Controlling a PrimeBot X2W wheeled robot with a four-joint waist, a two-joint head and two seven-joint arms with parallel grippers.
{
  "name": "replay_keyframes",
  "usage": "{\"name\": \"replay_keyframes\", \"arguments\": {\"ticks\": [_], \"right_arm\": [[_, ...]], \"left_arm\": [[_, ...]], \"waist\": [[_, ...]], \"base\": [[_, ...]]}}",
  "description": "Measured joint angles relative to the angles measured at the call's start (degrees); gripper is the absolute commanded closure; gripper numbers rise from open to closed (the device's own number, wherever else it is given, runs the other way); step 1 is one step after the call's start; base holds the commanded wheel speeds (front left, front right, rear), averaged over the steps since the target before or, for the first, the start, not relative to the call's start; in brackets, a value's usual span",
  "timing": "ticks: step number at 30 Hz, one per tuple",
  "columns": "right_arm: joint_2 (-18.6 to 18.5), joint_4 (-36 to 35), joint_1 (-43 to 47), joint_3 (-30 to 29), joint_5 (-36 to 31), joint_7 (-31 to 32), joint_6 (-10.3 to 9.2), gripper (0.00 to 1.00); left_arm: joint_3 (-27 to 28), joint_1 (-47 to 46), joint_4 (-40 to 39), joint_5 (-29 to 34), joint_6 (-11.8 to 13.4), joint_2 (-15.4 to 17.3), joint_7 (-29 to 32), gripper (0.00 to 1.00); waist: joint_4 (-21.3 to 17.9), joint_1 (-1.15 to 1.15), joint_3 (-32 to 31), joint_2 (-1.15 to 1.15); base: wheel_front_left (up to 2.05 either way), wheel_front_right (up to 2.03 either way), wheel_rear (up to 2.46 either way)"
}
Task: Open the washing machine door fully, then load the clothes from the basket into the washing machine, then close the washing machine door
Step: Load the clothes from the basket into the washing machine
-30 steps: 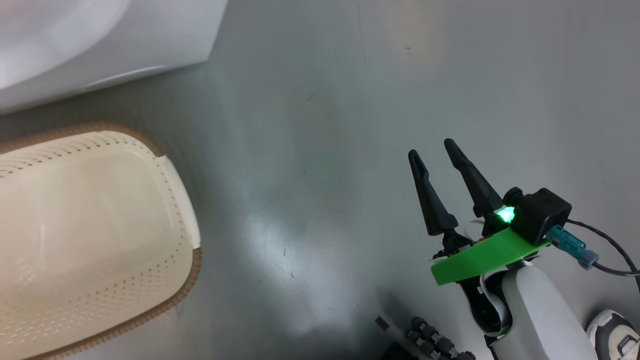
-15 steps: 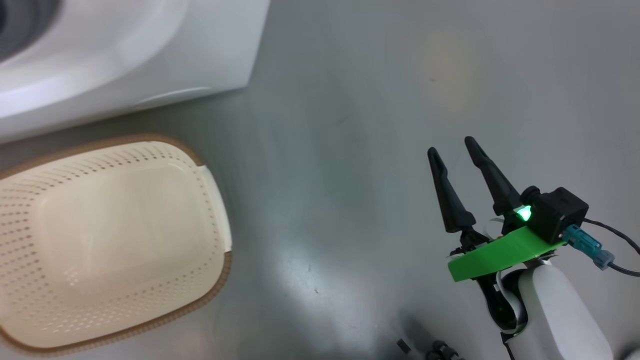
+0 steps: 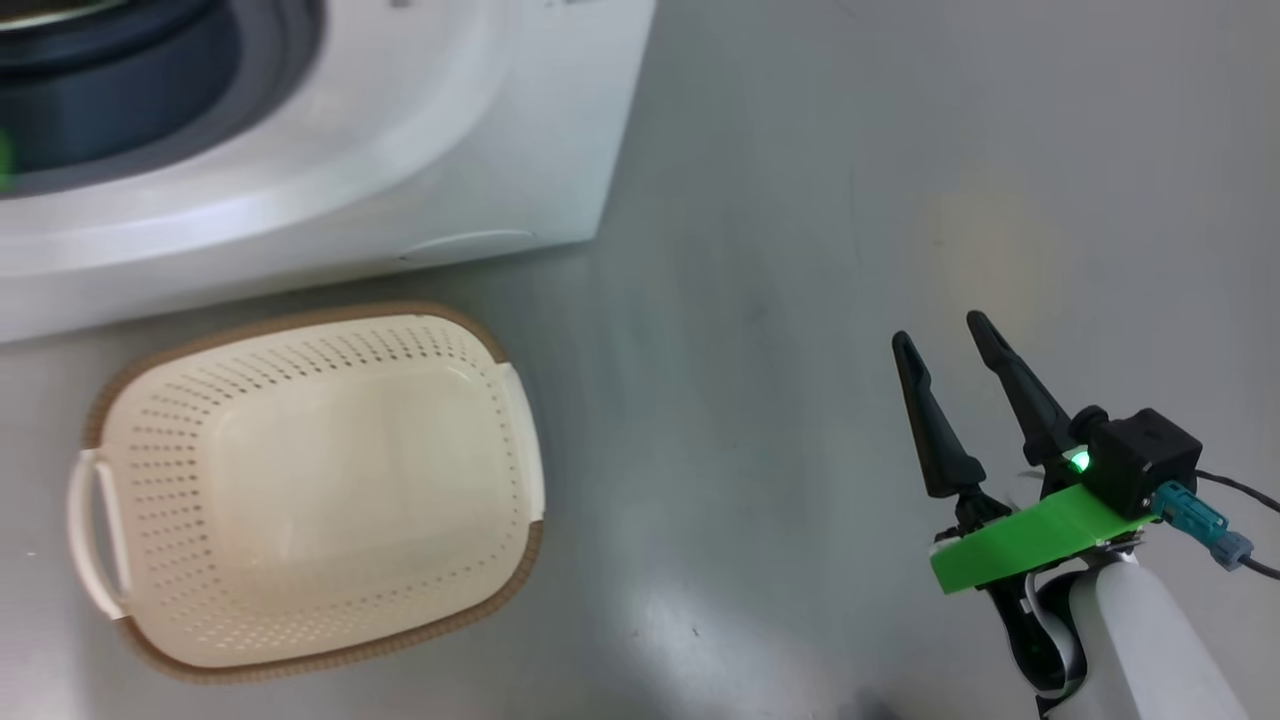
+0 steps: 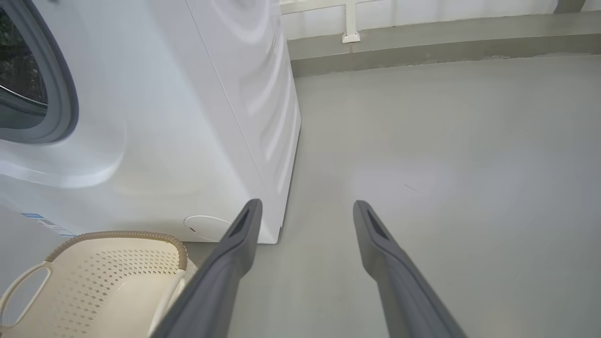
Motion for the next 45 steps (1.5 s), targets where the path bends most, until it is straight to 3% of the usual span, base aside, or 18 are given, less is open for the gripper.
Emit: {"name": "replay_keyframes", "arguments": {"ticks": [15,22,35,45], "right_arm": [[-0.13,-1.07,3.97,-1.47,-0.59,0.67,0.0,0.0],[-0.12,-1.61,6.22,-1.89,-0.93,1.19,0.0,0.0],[0.22,-2.59,10.22,-2.08,-0.94,2.13,0.0,0.0],[1.44,-3.04,12.84,-2.97,-1.02,2.22,0.0,0.0]], "left_arm": [[-2.35,19.71,-16.79,-8.39,0.2,1.32,-0.8,0.0],[-1.62,32.45,-29.44,-10.73,4.44,1.81,-0.8,0.0],[1.14,57.04,-54.05,-14.61,15.47,2.65,-0.69,0.0],[2.14,67.12,-60.21,-14.75,20.15,-0.27,-1.23,0.0]], "waist": [[3.71,0.0,-7.14,0.0],[4.64,0.0,-10.79,0.0],[5.58,0.0,-18.46,0.0],[6.4,0.0,-23.27,0.0]], "base": [[0.0,0.0,0.0],[0.0,0.0,0.0],[0.0,0.0,0.0],[0.0,0.0,0.0]]}}
